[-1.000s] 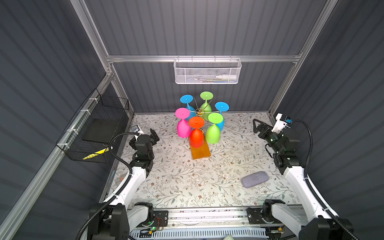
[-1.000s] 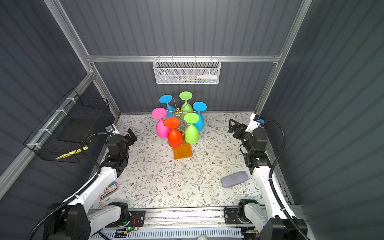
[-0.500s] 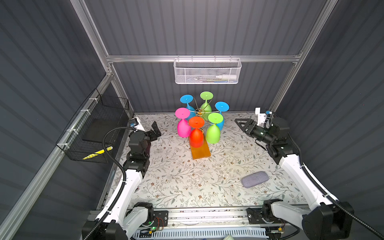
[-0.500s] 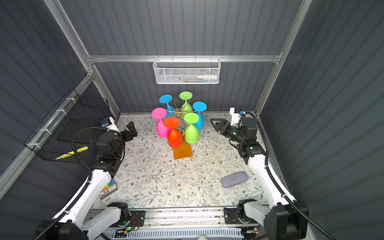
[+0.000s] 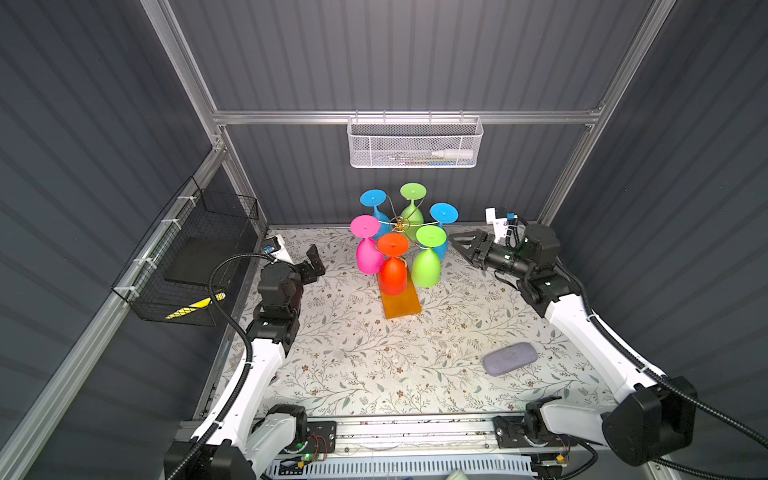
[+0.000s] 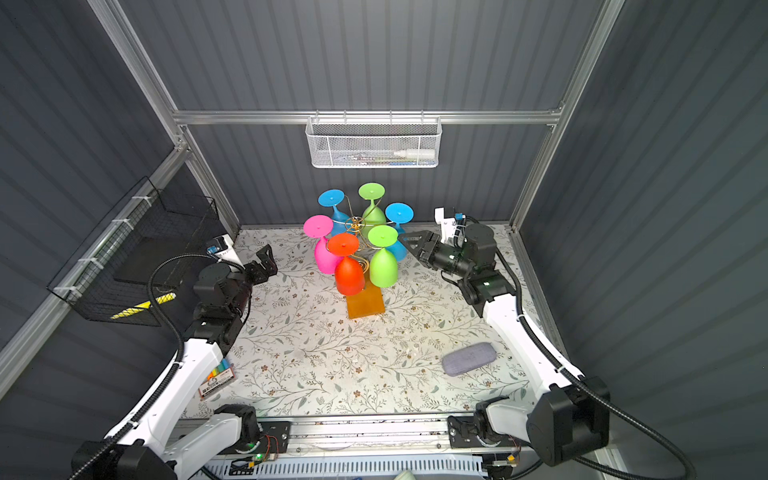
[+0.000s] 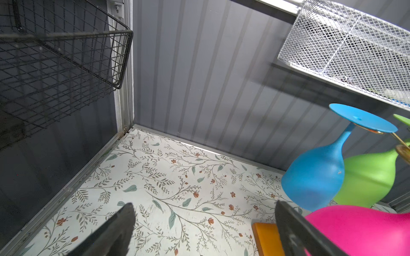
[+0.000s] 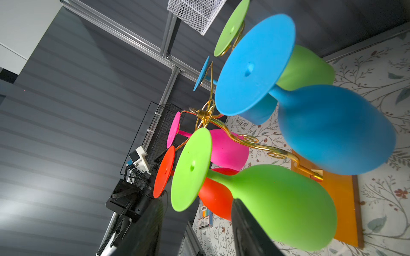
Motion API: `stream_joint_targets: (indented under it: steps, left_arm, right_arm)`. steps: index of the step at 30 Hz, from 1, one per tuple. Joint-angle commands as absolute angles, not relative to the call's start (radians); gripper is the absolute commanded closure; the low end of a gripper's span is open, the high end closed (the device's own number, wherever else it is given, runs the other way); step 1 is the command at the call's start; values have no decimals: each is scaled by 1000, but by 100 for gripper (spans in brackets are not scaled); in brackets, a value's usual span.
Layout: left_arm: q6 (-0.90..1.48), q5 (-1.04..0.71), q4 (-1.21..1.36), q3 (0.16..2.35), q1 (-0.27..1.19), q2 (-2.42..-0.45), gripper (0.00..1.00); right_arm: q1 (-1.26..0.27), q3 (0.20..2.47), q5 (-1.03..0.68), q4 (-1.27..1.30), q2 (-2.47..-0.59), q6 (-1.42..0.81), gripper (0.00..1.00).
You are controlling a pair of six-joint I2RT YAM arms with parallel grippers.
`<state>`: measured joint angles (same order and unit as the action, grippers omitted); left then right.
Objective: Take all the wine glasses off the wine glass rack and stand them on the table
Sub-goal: 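Raise both arms and move the right gripper toward the lime green glass, then close the right gripper on the lime green glass's foot on the rack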
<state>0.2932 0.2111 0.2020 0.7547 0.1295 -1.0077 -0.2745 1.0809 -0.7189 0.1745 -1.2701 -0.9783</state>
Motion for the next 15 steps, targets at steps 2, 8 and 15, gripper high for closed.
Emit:
stream_joint_targets:
  steps: [2, 8, 15]
  left_arm:
    - [301, 194, 196, 785, 124, -1008, 0]
    - [302, 196, 193, 782, 124, -1006, 0]
    - [298, 208, 190, 780, 124, -1008, 0]
  right_arm:
    - [-296, 1117, -744, 215, -1291, -1010, 53]
    - [-307, 1127, -747, 235, -1319, -1036, 57]
    - [-317, 1140, -767, 283, -1354, -1081, 66]
